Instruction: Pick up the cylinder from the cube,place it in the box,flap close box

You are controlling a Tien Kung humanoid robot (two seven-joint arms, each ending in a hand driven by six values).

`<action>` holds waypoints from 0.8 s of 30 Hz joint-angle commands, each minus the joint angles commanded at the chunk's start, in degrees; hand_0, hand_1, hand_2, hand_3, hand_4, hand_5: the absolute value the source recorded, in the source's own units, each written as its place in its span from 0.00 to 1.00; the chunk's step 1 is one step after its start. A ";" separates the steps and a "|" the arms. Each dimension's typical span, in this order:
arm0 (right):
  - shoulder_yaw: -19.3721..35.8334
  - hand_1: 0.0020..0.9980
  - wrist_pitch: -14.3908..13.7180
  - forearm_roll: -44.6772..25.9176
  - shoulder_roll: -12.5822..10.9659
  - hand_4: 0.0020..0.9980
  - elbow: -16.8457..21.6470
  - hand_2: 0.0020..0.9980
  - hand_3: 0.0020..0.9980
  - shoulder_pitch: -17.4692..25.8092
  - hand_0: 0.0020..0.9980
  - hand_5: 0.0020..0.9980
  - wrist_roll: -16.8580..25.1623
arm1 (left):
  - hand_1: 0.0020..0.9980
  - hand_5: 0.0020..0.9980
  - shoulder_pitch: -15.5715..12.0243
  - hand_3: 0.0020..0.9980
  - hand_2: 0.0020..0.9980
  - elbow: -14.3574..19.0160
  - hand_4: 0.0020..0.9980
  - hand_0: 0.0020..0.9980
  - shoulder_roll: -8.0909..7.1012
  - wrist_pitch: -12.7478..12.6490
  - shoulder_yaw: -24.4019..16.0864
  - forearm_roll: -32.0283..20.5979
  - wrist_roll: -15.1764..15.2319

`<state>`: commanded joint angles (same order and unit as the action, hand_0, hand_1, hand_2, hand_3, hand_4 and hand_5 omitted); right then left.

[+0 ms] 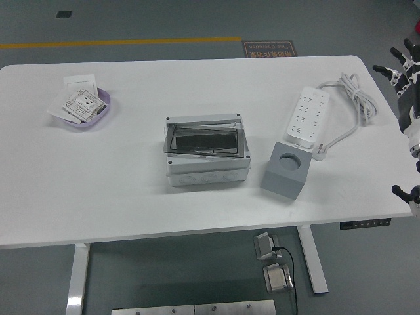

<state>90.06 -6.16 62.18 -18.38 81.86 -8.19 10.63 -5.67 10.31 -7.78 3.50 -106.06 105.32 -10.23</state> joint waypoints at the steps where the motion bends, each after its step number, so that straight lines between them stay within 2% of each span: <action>1: -0.05 0.68 -0.02 0.02 -0.01 0.97 -0.01 0.89 0.98 -0.01 0.90 1.00 -0.01 | 0.67 0.27 0.01 0.59 0.60 0.00 0.64 0.61 -0.01 0.00 0.00 0.00 0.00; 2: -0.11 0.68 -0.05 0.04 -0.02 0.96 -0.02 0.77 0.97 -0.02 0.92 0.99 -0.03 | 0.67 0.27 0.02 0.59 0.60 0.00 0.64 0.61 -0.02 0.00 0.00 0.02 0.00; 7: -0.30 0.68 -0.10 0.13 -0.02 0.96 -0.06 0.77 0.97 -0.02 0.92 0.99 -0.17 | 0.67 0.27 0.02 0.59 0.60 0.00 0.64 0.61 -0.09 0.01 0.03 0.07 0.02; 8: -0.31 0.69 -0.10 0.14 -0.02 0.96 -0.06 0.64 0.96 -0.02 0.95 0.99 -0.20 | 0.67 0.27 0.02 0.59 0.60 0.00 0.64 0.61 -0.10 0.01 0.06 0.04 0.02; 13: -0.23 0.69 -0.17 0.18 0.03 0.96 -0.04 0.64 0.96 -0.05 0.95 0.99 -0.31 | 0.67 0.27 0.07 0.59 0.60 0.00 0.64 0.61 -0.10 0.00 0.20 -0.09 0.05; 14: -0.22 0.69 -0.18 0.19 0.04 0.96 -0.04 0.59 0.96 -0.05 0.97 0.99 -0.33 | 0.67 0.27 0.08 0.59 0.60 0.00 0.64 0.61 -0.08 0.00 0.20 -0.10 0.05; 24: -0.12 0.69 0.06 0.68 0.08 0.96 -0.03 0.60 0.95 0.02 0.97 0.99 -0.71 | 0.67 0.27 0.03 0.59 0.60 0.00 0.64 0.61 0.01 0.01 0.00 0.15 0.13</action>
<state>89.94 -6.09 62.86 -18.30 81.83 -8.17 9.92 -5.63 10.31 -7.76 3.51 -106.06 105.47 -10.11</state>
